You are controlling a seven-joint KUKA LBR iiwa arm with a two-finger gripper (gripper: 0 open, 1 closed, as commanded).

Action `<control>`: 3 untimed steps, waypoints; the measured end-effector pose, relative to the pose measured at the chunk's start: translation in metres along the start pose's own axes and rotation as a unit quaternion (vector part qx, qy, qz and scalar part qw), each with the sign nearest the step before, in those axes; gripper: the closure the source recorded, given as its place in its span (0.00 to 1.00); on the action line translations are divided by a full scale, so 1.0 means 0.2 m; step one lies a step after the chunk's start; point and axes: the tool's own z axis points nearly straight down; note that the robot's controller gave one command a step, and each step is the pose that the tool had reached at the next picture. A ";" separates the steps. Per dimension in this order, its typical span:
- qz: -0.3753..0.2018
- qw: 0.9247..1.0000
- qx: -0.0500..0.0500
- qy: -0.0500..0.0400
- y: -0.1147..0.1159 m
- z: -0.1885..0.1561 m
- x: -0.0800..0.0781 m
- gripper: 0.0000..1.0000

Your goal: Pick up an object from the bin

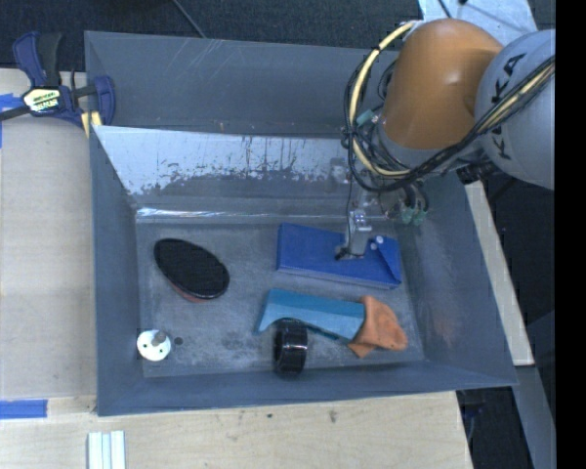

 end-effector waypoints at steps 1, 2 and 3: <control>0.000 1.000 0.000 -0.004 0.00 -0.03 -0.01 0.00; 0.032 0.999 0.000 -0.005 0.15 0.17 0.06 0.00; 0.033 0.999 0.000 -0.002 0.22 0.23 0.04 0.00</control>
Offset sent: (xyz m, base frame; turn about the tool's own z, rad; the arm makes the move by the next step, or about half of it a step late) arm -0.0204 0.0471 -0.0535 0.0901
